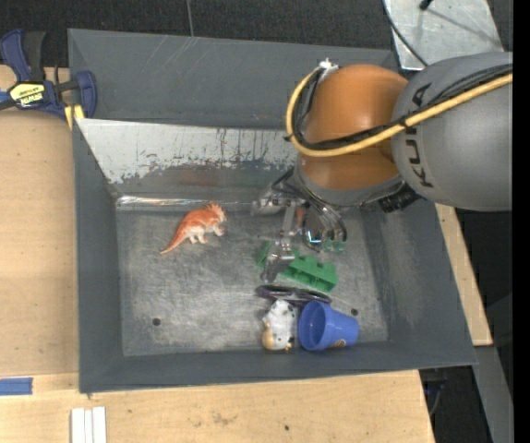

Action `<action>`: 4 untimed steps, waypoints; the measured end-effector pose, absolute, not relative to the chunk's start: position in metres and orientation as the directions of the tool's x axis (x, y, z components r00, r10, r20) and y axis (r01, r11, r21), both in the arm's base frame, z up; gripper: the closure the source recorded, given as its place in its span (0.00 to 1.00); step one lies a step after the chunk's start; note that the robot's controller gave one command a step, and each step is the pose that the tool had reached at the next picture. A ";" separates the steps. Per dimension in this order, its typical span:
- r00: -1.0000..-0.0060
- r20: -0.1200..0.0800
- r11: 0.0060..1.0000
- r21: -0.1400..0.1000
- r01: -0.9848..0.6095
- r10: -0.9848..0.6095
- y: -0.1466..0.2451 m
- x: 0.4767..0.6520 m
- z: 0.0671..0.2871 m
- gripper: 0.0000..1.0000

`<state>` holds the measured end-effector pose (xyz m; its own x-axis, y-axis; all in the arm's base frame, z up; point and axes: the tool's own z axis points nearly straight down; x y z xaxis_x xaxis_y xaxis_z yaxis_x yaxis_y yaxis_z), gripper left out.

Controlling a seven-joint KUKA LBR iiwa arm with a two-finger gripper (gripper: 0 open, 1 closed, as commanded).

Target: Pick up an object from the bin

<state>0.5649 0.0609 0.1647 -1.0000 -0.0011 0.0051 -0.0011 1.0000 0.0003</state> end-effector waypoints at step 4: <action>-1.000 -0.004 1.000 0.001 0.030 0.030 0.006 0.596 0.113 0.00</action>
Offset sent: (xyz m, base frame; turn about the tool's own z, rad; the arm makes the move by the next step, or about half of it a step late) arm 0.0081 -0.0982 -0.0947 0.0225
